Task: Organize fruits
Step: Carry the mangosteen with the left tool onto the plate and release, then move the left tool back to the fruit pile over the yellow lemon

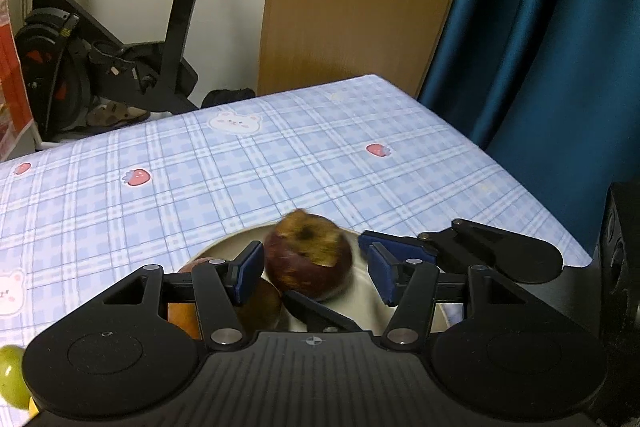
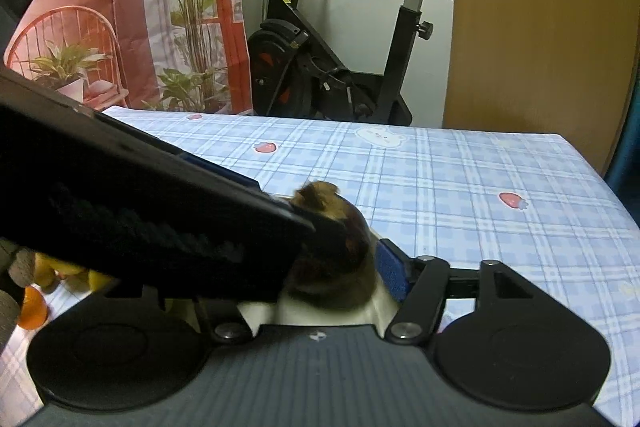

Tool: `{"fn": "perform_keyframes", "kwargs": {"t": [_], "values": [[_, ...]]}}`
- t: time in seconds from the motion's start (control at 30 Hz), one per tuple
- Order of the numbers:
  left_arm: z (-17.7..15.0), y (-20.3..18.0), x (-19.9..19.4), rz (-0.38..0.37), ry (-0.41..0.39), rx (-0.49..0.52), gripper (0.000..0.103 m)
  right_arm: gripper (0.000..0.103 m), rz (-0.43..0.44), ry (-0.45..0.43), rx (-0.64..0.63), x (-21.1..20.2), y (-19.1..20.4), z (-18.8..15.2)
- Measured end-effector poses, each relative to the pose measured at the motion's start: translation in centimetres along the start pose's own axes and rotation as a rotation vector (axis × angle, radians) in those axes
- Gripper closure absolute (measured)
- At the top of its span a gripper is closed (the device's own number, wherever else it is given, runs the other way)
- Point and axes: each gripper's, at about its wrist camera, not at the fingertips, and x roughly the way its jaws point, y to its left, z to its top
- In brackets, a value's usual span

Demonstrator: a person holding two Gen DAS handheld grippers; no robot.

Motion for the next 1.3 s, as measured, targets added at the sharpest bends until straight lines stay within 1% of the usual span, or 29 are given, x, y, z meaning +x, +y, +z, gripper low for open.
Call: {"fn": "perform_keyframes", "kwargs": {"t": [0.17,0.3,0.43,0.53,0.63,0.83,0.97,1.03,1.13,1.2,1.23,1.27,1.3], "values": [[-0.6,0.1,-2.3,0.006,-0.038,-0.003,0.043,0.036,-0.022,-0.009,0.002,-2.1,0.6,-0.4],[-1.3,0.9,-4.6,0.023,-0.067,-0.021,0.043,0.036,-0.001,-0.032,0.039,-4.1,1.3,-0.9],[-2.0,2.1,-7.5,0.062,-0.097,-0.028,0.043,0.035,0.030,-0.070,0.060,-5.9,2.9,-1.3],[-2.5,3.4,-9.7,0.110,-0.113,-0.041,0.043,0.035,0.056,-0.098,0.076,-6.8,4.4,-1.6],[-3.2,4.9,-11.9,0.153,-0.130,-0.055,0.043,0.035,0.085,-0.115,0.062,-7.4,6.0,-2.0],[-4.8,8.2,-15.7,0.252,-0.137,-0.080,0.043,0.035,0.138,-0.106,0.011,-7.4,9.0,-2.0],[-5.8,11.1,-17.8,0.307,-0.132,-0.119,0.043,0.035,0.164,-0.107,-0.025,-7.4,10.3,-2.1],[-6.1,12.2,-18.6,0.329,-0.133,-0.138,0.043,0.036,0.177,-0.104,-0.042,-7.0,10.8,-2.0],[-6.8,13.7,-19.5,0.343,-0.142,-0.174,0.043,0.036,0.201,-0.094,-0.076,-6.3,11.9,-1.9],[-6.9,14.3,-19.7,0.342,-0.144,-0.186,0.043,0.040,0.225,-0.079,-0.088,-5.6,12.6,-1.6],[-6.9,14.5,-19.6,0.339,-0.145,-0.190,0.044,0.045,0.241,-0.069,-0.093,-5.1,13.0,-1.3],[-7.0,14.6,-19.4,0.335,-0.146,-0.194,0.044,0.049,0.252,-0.062,-0.102,-4.7,13.3,-1.0],[-7.1,14.7,-19.2,0.331,-0.146,-0.197,0.044,0.050,0.260,-0.059,-0.112,-4.3,13.8,-0.7]]}}
